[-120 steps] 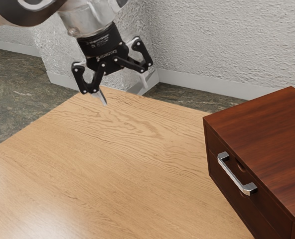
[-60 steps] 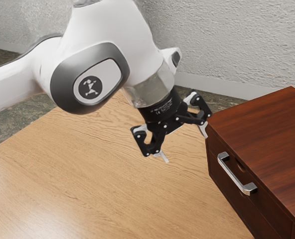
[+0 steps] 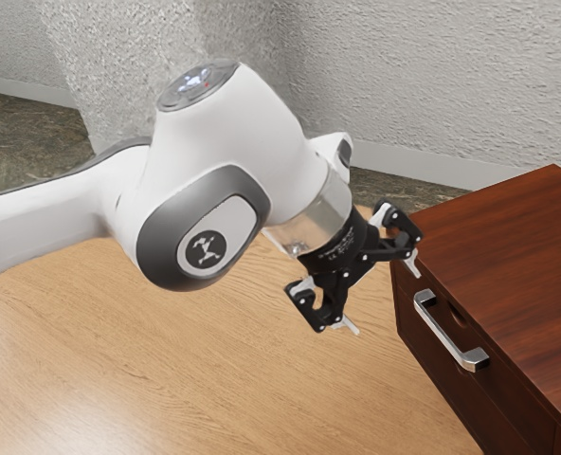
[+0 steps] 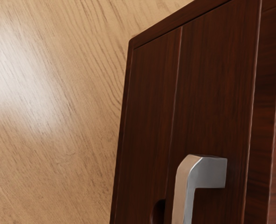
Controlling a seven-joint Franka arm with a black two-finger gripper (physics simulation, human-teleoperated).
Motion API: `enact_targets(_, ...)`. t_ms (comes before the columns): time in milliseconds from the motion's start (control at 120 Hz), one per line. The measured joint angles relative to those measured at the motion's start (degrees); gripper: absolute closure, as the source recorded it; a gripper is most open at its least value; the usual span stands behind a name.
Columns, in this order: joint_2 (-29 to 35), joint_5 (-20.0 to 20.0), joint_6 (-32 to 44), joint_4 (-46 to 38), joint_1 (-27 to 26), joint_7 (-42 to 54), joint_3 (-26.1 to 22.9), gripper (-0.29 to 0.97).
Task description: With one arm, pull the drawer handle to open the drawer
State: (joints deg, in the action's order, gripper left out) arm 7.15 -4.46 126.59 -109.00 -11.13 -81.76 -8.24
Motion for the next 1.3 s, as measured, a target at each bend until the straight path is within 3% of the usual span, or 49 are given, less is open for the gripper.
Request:
enact_targets(358,-0.07,-0.02,6.32,-3.64,0.28,-2.31,-0.61,0.0)
enact_targets(1300,-1.29,-0.02,13.59,-8.22,0.04,-4.58,-3.02,0.01)
